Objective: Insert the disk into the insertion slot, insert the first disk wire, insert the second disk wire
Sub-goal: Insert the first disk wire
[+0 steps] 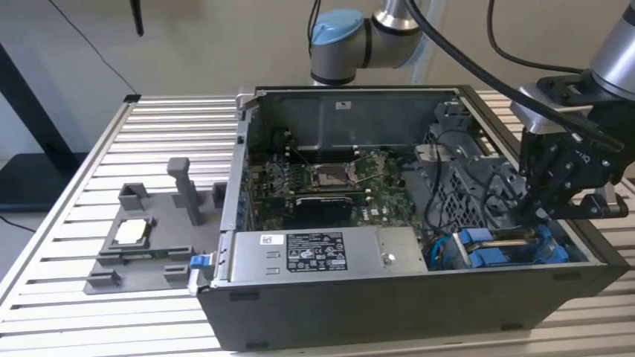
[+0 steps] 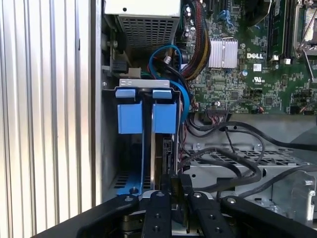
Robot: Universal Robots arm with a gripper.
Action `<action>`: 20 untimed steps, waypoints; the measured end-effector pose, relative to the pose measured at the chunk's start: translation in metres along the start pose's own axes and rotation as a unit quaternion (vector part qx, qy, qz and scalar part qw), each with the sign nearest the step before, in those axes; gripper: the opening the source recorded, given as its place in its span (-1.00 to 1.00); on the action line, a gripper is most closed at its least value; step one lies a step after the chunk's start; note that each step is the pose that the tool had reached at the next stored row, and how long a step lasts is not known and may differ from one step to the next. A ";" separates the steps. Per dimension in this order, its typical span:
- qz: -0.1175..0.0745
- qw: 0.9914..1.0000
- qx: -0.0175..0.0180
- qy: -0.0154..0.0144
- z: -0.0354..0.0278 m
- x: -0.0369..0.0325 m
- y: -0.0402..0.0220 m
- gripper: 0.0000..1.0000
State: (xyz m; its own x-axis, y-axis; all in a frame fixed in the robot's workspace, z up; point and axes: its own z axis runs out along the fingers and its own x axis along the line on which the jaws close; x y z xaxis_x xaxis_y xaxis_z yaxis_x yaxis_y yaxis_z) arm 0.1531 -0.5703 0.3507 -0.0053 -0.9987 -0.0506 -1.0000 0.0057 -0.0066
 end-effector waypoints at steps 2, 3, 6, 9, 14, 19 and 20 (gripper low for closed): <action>0.000 1.000 0.000 0.000 0.0011 0.0006 -0.0001 -0.62; 0.000 1.000 0.000 0.000 0.0018 0.0007 -0.0001 -0.62; 0.000 1.000 0.000 0.000 0.0042 0.0009 -0.0002 -0.62; 0.000 1.000 0.000 0.000 0.0063 0.0010 -0.0001 -0.62; 0.000 1.000 0.000 0.000 0.0076 0.0011 -0.0004 -0.62; 0.000 1.000 0.000 0.000 0.0087 0.0012 -0.0012 -0.62; 0.000 1.000 0.000 0.000 0.0089 0.0012 -0.0012 -0.62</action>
State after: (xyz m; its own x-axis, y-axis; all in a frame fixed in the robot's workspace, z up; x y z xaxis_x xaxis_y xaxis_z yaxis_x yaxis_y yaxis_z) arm 0.1544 -0.5710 0.3418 -0.0053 -0.9987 -0.0505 -1.0000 0.0056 -0.0066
